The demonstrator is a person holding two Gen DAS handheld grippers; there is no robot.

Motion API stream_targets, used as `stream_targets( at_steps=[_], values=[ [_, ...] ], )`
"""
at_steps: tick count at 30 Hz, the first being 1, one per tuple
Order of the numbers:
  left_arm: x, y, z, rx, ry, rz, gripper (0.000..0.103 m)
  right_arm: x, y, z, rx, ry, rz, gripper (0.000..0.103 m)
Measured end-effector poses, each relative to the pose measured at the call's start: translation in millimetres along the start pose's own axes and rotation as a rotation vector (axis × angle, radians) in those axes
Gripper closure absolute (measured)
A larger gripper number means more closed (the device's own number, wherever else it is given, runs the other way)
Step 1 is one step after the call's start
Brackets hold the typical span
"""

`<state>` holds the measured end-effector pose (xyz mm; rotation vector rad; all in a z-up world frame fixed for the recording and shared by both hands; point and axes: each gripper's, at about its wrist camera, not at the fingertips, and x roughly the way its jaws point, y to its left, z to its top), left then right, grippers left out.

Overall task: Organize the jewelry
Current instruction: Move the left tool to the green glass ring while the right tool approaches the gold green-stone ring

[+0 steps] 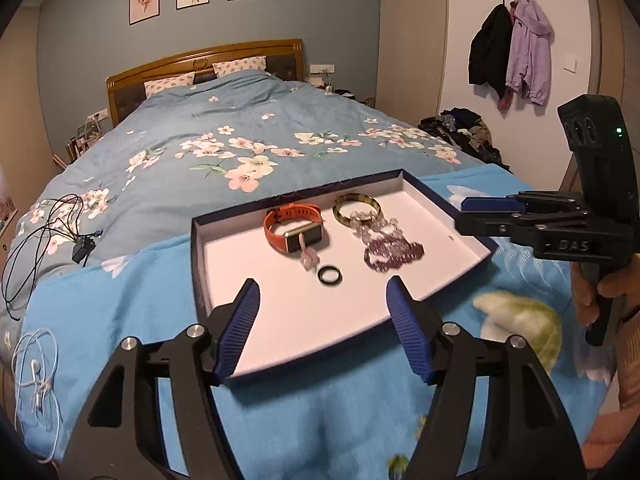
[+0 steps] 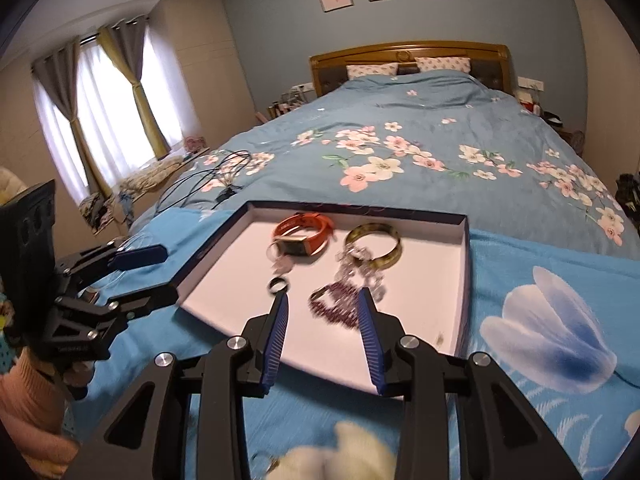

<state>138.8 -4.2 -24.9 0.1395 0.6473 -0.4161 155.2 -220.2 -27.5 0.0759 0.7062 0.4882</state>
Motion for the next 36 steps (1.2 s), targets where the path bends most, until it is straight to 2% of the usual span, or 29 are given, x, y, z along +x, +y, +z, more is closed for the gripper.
stream_targets(
  at_steps=[6,16,29,36],
  values=[
    [-15.9,-1.6,-23.9,-0.011,0.027,-0.024,0.037,-16.8,18.6,-31.9,-0.044,0.042,0.021,0.069],
    [-31.5,-21.8,-72.6,0.057,0.09,-0.065,0.036,-28.7,30.5,-88.1,-0.041,0.135,0.019,0.066],
    [-29.5,-46.3,-90.3,0.106,0.141,-0.107,0.036,-26.3,43.9,-106.0,-0.04,0.164,0.028,0.063],
    [-20.0,-44.1,-93.2,0.075,0.184,-0.123,0.04,-19.4,48.9,-107.9,-0.043,0.18,0.018,0.063]
  ],
)
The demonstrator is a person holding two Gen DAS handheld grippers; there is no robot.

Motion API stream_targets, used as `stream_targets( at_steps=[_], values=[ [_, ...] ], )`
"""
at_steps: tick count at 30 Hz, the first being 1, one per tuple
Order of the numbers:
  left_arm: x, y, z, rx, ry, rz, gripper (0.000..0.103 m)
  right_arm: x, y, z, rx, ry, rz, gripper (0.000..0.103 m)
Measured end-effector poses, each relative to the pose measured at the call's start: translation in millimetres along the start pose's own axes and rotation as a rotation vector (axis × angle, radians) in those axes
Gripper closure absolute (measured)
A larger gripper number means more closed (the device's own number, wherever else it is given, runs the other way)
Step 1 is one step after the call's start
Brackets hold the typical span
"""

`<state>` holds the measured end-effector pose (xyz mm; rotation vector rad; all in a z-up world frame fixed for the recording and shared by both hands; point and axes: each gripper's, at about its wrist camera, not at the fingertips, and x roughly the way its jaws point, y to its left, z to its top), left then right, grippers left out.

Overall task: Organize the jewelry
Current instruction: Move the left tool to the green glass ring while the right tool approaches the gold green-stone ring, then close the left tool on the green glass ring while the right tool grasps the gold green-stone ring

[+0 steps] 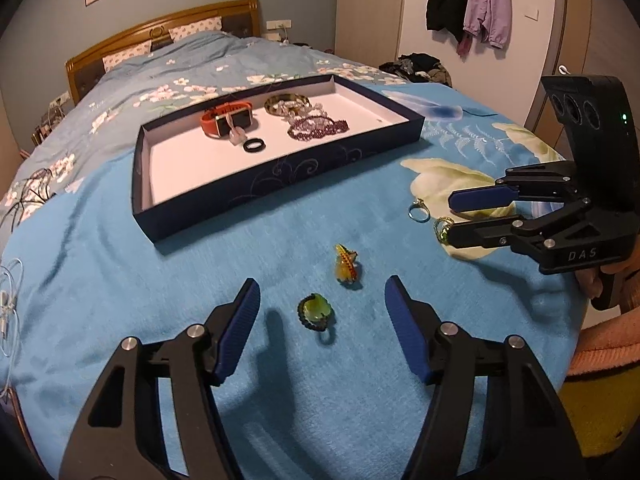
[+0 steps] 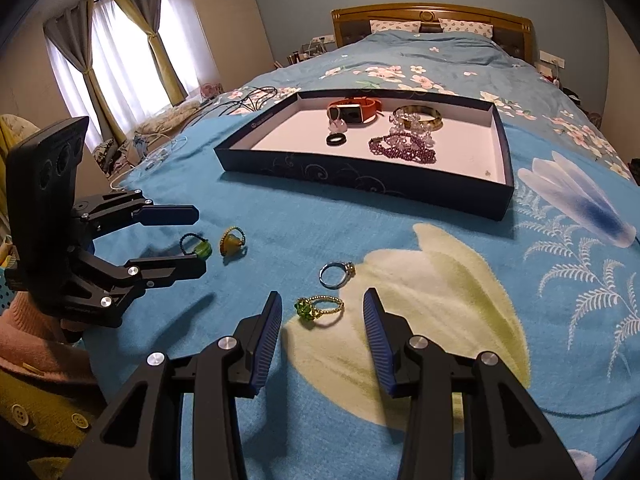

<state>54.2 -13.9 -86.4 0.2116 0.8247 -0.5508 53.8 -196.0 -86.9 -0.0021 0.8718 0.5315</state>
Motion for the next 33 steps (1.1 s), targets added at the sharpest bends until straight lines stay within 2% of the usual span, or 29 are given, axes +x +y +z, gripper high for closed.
stream_targets(
  at_steps=[4,7,10,13,17,23,33],
  values=[
    [8.1,-0.3,-2.0,-0.007,0.037,-0.012,0.05,2.8,2.1,-0.4,-0.003,-0.001,-0.01,0.063],
    [9.3,0.6,-1.8,-0.013,0.038,-0.014,0.055,3.7,4.3,-0.7,-0.006,-0.002,-0.024,0.063],
    [10.8,2.8,-1.8,-0.023,0.04,-0.011,0.064,5.2,7.1,0.1,-0.023,0.0,-0.045,0.064],
    [10.8,2.6,-2.0,-0.023,0.039,-0.005,0.07,6.0,8.4,0.3,-0.031,0.0,-0.064,0.071],
    [10.3,3.3,-2.1,-0.027,0.038,-0.001,0.074,6.6,8.6,0.4,-0.032,0.0,-0.078,0.079],
    [9.6,7.6,-2.3,-0.045,0.038,0.007,0.081,6.6,8.0,-0.8,-0.033,-0.003,-0.082,0.084],
    [7.9,10.3,-3.6,-0.062,0.034,0.007,0.087,-2.1,5.9,-1.6,-0.011,-0.031,-0.055,0.085]
  ],
)
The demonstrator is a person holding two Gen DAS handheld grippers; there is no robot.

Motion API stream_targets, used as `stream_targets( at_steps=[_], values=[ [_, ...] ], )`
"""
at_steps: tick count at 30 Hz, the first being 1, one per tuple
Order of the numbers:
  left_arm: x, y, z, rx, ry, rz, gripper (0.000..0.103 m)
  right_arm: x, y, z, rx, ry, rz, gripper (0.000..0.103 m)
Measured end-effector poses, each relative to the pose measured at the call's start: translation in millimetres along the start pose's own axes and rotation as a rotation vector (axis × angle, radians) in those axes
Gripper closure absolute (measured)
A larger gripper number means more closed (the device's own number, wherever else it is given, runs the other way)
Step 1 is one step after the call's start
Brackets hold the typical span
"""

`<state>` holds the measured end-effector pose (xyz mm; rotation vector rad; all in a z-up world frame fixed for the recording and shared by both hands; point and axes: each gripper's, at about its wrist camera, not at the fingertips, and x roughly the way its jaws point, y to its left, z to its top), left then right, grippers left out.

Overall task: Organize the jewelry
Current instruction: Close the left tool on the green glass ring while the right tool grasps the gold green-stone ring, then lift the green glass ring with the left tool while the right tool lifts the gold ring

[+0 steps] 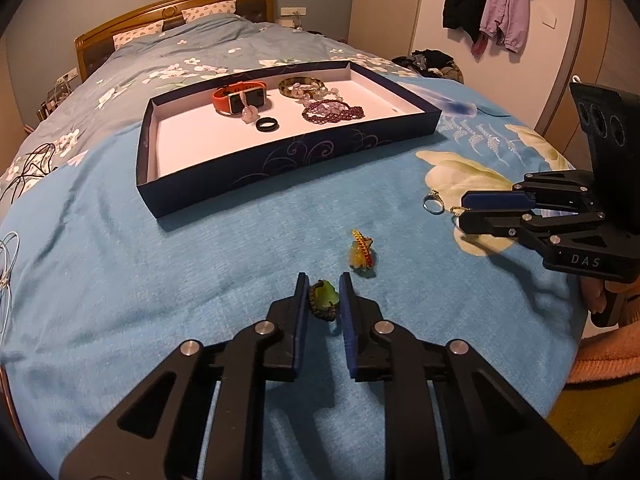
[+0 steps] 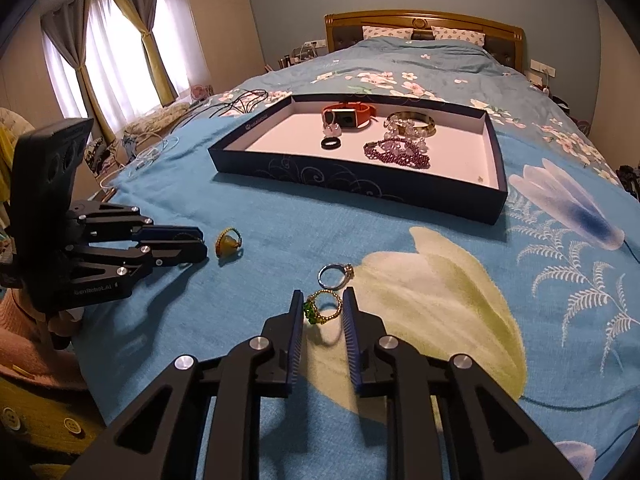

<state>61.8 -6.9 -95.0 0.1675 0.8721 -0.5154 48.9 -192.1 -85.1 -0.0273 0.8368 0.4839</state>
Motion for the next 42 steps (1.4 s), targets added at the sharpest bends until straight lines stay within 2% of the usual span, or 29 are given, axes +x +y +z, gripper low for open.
stream_targets(
  at_steps=[12,29,42],
  values=[
    [-7.1,1.5,0.8,-0.01,-0.017,0.005,0.087,-7.6,-3.6,2.3,0.018,-0.036,0.019,0.085],
    [-28.5,-2.9,20.0,-0.003,-0.103,0.004,0.087,-22.3,-8.5,18.6,0.023,-0.12,0.013,0.085],
    [-32.8,-3.8,31.2,0.001,-0.137,-0.003,0.087,-26.0,-10.7,31.2,0.013,-0.162,0.01,0.085]
  ],
)
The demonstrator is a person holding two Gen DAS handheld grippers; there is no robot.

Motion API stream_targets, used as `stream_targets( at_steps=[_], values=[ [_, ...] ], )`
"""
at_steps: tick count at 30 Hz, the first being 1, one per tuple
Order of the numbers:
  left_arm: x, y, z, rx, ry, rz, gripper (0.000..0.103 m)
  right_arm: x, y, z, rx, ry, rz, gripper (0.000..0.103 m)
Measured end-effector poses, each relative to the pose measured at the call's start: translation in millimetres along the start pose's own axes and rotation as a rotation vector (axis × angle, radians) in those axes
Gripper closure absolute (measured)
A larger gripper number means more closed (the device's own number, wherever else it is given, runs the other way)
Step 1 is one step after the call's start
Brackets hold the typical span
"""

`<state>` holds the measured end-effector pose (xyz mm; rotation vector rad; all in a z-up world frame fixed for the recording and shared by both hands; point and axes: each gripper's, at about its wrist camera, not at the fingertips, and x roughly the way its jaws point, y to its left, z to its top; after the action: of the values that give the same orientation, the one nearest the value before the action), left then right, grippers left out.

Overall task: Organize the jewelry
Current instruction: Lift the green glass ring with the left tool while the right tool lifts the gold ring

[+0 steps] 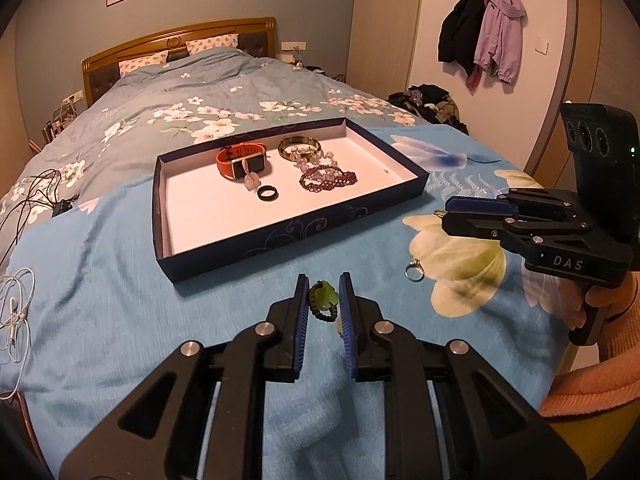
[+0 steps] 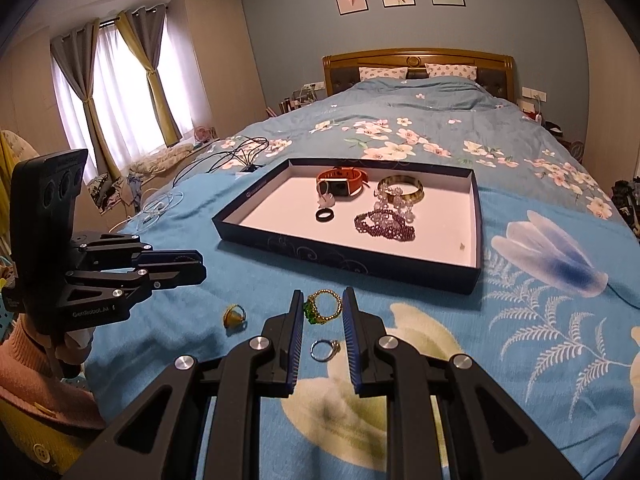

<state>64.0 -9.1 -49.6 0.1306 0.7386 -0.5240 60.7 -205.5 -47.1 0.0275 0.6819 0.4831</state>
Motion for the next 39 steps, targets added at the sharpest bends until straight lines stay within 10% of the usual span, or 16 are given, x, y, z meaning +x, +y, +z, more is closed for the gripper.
stream_targets(
  at_steps=[39],
  values=[
    [0.0,-0.8,16.8,0.011,-0.031,-0.004,0.087,3.2,2.7,12.5,-0.01,-0.016,0.008,0.085]
  ],
)
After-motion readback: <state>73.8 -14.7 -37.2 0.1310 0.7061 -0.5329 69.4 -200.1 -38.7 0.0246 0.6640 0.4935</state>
